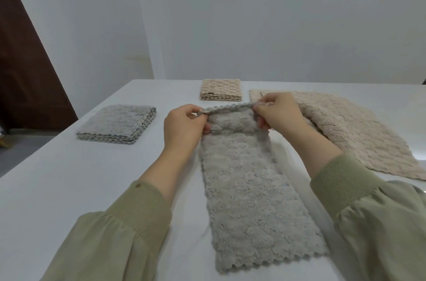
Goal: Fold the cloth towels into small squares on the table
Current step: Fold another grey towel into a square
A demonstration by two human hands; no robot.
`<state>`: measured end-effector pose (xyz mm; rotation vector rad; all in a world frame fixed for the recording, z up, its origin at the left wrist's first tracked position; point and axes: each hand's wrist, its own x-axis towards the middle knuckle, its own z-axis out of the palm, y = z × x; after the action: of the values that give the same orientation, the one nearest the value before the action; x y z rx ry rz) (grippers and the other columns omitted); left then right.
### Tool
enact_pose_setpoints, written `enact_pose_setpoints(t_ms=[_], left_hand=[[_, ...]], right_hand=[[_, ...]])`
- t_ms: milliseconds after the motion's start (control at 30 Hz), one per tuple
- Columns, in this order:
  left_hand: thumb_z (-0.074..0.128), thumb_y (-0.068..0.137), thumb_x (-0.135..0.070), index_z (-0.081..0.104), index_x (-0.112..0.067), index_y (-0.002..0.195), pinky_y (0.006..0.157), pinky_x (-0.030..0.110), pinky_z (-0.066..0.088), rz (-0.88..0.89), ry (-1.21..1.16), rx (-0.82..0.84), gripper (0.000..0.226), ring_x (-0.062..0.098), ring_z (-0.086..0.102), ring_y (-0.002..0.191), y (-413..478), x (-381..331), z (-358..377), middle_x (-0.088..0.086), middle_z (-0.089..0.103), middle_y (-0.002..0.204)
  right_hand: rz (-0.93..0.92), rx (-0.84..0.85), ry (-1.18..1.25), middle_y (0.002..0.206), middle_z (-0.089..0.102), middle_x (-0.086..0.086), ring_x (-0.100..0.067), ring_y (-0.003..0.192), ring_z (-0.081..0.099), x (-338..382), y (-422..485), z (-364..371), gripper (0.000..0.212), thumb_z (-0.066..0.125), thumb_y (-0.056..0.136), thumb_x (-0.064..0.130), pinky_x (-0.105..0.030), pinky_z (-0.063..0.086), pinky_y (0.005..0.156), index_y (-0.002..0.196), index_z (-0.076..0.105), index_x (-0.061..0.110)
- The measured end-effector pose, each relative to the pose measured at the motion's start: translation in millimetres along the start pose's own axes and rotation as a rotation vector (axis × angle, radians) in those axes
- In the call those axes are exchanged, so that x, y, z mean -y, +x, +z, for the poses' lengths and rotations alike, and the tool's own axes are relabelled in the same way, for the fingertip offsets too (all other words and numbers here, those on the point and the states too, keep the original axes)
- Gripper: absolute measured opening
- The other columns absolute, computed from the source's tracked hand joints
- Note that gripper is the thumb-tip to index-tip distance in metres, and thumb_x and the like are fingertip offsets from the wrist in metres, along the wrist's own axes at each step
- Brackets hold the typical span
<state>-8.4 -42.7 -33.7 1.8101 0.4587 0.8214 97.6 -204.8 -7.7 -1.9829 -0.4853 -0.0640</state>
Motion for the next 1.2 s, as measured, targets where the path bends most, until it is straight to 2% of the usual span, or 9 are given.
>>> enact_pose_setpoints(t_ms=[67, 167, 233, 367, 467, 567, 767, 933, 1200], left_hand=[[0.065, 0.084, -0.008, 0.067, -0.029, 0.076, 0.072, 0.024, 0.053, 0.027, -0.131, -0.017, 0.022, 0.009, 0.070, 0.075, 0.8, -1.8, 0.3, -0.007, 0.071, 0.073], [0.061, 0.087, -0.008, 0.066, -0.030, 0.094, 0.085, 0.017, 0.049, 0.048, -0.226, 0.019, 0.023, 0.000, 0.063, 0.095, 1.6, -3.8, -0.2, -0.013, 0.068, 0.094], [0.061, 0.089, -0.014, 0.069, -0.029, 0.090, 0.091, 0.026, 0.050, -0.019, -0.299, 0.045, 0.018, 0.008, 0.064, 0.099, 0.8, -0.5, -0.8, -0.007, 0.070, 0.097], [0.066, 0.087, -0.022, 0.070, -0.017, 0.072, 0.073, 0.033, 0.056, -0.276, -0.393, 0.037, 0.016, 0.022, 0.067, 0.079, -8.4, 6.2, -8.3, 0.002, 0.071, 0.076], [0.068, 0.085, -0.014, 0.063, -0.009, 0.074, 0.053, 0.023, 0.052, -0.352, -0.405, 0.105, 0.013, 0.020, 0.065, 0.067, -16.5, 5.6, -12.7, 0.008, 0.066, 0.072], [0.066, 0.085, -0.005, 0.062, -0.008, 0.081, 0.046, 0.019, 0.050, -0.390, -0.360, 0.195, 0.006, 0.016, 0.064, 0.061, -26.0, 1.5, -17.6, 0.009, 0.063, 0.072], [0.059, 0.088, -0.002, 0.066, -0.017, 0.104, 0.047, 0.020, 0.051, -0.410, -0.262, 0.425, 0.023, 0.014, 0.064, 0.061, -39.0, -4.7, -40.3, 0.004, 0.063, 0.074], [0.061, 0.089, -0.007, 0.072, -0.014, 0.093, 0.045, 0.019, 0.050, -0.392, -0.151, 0.530, 0.014, 0.011, 0.061, 0.056, -45.5, -3.1, -54.2, -0.005, 0.065, 0.074], [0.066, 0.085, -0.006, 0.071, -0.017, 0.090, 0.050, 0.022, 0.049, -0.335, 0.063, 0.618, 0.013, 0.011, 0.061, 0.050, -48.2, -3.2, -54.6, -0.008, 0.055, 0.045]], right_hand=[[-0.032, -0.054, 0.218, 0.060, 0.066, -0.010, -0.016, 0.047, 0.061, 2.9, -1.3, 4.0, 0.010, 0.057, 0.088, 0.003, -0.030, 0.055, 0.053, 0.080, 0.062, 0.008], [-0.175, -0.167, 0.179, 0.076, 0.070, -0.007, -0.016, 0.071, 0.069, 2.4, -3.0, 10.3, 0.006, 0.060, 0.088, 0.011, -0.026, 0.055, 0.067, 0.092, 0.065, 0.014], [-0.196, -0.170, 0.167, 0.081, 0.069, -0.003, -0.012, 0.075, 0.064, -2.3, -12.1, 15.3, 0.009, 0.059, 0.090, 0.019, -0.021, 0.050, 0.069, 0.094, 0.066, 0.015], [-0.050, -0.187, 0.221, 0.069, 0.062, 0.002, -0.007, 0.063, 0.052, -17.5, -31.7, 23.4, 0.017, 0.058, 0.091, 0.019, -0.009, 0.042, 0.058, 0.084, 0.069, 0.008], [0.055, -0.170, 0.256, 0.064, 0.056, -0.002, -0.008, 0.055, 0.048, -20.9, -39.5, 18.7, 0.014, 0.062, 0.086, 0.012, -0.021, 0.042, 0.061, 0.077, 0.068, 0.003], [0.170, -0.078, 0.328, 0.067, 0.058, -0.009, -0.007, 0.041, 0.044, -20.0, -52.7, 10.7, 0.016, 0.060, 0.083, 0.001, -0.021, 0.035, 0.045, 0.074, 0.065, 0.013], [0.338, 0.180, 0.385, 0.065, 0.056, -0.007, -0.011, 0.038, 0.035, -19.9, -76.4, -11.8, 0.013, 0.063, 0.084, 0.002, -0.023, 0.024, 0.047, 0.080, 0.068, 0.013], [0.309, 0.276, 0.271, 0.061, 0.058, -0.008, -0.011, 0.038, 0.033, -15.3, -89.6, -22.4, 0.009, 0.067, 0.084, 0.009, -0.017, 0.025, 0.040, 0.076, 0.069, 0.009], [0.291, 0.282, 0.017, 0.048, 0.053, -0.001, -0.016, 0.045, 0.038, -13.2, -89.0, -25.1, 0.020, 0.064, 0.079, 0.000, -0.023, 0.031, 0.045, 0.067, 0.068, 0.015]])
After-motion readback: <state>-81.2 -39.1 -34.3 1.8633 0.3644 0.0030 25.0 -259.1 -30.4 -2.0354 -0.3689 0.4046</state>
